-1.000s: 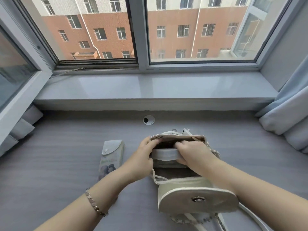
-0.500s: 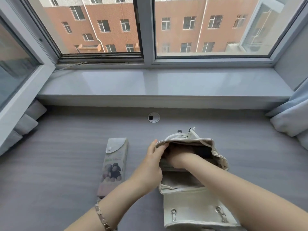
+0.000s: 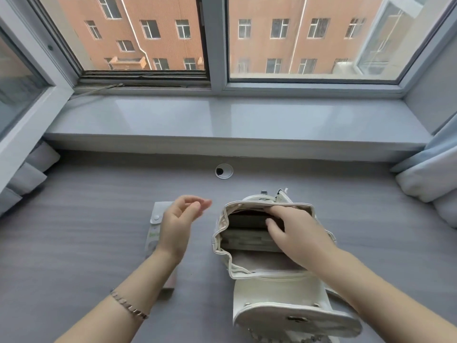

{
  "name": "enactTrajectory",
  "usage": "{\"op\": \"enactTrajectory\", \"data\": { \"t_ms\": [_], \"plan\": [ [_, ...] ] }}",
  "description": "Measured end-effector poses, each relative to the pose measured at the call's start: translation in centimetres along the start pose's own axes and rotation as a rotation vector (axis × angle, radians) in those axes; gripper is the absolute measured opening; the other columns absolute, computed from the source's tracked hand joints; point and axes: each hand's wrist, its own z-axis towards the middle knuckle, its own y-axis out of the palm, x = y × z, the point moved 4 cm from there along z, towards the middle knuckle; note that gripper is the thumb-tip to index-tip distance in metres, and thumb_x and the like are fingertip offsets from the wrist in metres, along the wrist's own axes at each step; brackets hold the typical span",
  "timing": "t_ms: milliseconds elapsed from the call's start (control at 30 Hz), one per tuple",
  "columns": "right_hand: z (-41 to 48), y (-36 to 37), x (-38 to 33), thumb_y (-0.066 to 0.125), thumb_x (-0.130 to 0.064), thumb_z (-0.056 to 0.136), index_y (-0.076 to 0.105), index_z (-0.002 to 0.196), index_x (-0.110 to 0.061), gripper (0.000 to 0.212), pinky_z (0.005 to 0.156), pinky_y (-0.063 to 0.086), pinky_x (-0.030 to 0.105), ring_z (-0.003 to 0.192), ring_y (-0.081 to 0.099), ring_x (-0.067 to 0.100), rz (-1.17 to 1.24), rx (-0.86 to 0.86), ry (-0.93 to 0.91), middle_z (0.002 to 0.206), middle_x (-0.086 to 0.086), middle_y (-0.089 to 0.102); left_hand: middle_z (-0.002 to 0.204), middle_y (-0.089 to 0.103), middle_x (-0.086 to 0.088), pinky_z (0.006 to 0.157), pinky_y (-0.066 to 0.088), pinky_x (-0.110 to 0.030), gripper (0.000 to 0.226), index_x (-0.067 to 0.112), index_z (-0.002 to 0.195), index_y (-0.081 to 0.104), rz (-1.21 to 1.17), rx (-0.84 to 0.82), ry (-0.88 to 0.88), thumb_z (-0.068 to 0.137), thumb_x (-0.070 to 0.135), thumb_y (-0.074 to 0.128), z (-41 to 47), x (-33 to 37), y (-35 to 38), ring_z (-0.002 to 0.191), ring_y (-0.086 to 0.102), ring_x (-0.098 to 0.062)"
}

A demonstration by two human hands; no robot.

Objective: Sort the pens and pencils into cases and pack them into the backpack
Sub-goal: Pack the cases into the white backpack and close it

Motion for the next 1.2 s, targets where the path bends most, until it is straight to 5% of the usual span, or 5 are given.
{"op": "enactTrajectory", "data": {
  "t_ms": [167,367,567,967,1200],
  "plan": [
    [0.1,-0.3,1.3,0.046,-0.019,0.091,0.068,0.094,-0.026,0.023,0.068,0.039,0.022,0.077,0.051,0.014,0.148,0.014,0.045,0.066,-0.019,0.053,0.148,0.016,-0.028,0.112,0.019,-0.043,0.099,0.01,0.146,0.003,1.147,0.114,-0.394,0.077,0.048,0.063,0.7,-7.4,-5.0,0.138,0.016,-0.039],
    [0.6,-1.4,2.3,0.051,-0.015,0.088,0.07,0.099,-0.021,0.023,0.049,0.035,0.006,0.049,0.043,-0.002,0.132,0.034,0.083,0.053,-0.018,0.044,0.122,0.041,-0.016,0.095,0.036,-0.042,0.09,0.033,0.142,0.019,1.034,0.17,-0.361,0.067,0.034,0.069,-0.3,-7.2,-5.9,0.116,0.038,-0.035],
    [2.1,-3.1,3.0,0.049,-0.016,0.087,0.069,0.097,-0.03,0.027,0.041,0.034,0.002,0.036,0.043,-0.014,0.166,-0.143,0.147,0.045,-0.02,0.046,0.101,0.04,0.004,0.092,0.041,-0.037,0.075,0.043,0.127,0.049,0.906,0.129,0.321,0.053,0.039,0.064,-2.9,4.8,-1.8,0.101,0.042,-0.022],
    [1.8,-5.1,4.7,0.035,0.004,0.086,0.066,0.079,-0.019,0.039,0.04,0.035,0.019,0.035,0.038,0.012,0.517,0.028,0.18,0.046,0.002,0.043,0.118,0.04,-0.002,0.092,0.029,-0.033,0.061,0.051,0.129,0.038,1.576,-0.591,0.671,0.072,0.058,0.058,-4.6,6.8,6.5,0.11,0.036,-0.024],
    [-0.9,-3.7,7.8,0.056,-0.022,0.089,0.062,0.111,-0.016,0.023,0.092,0.043,0.029,0.101,0.054,0.014,0.359,0.125,0.133,0.104,0.002,0.055,0.116,0.042,-0.003,0.094,0.029,-0.032,0.059,0.047,0.128,0.043,1.54,-0.677,0.745,0.072,0.045,0.06,-4.6,5.6,9.1,0.112,0.036,-0.025]
  ]
}}
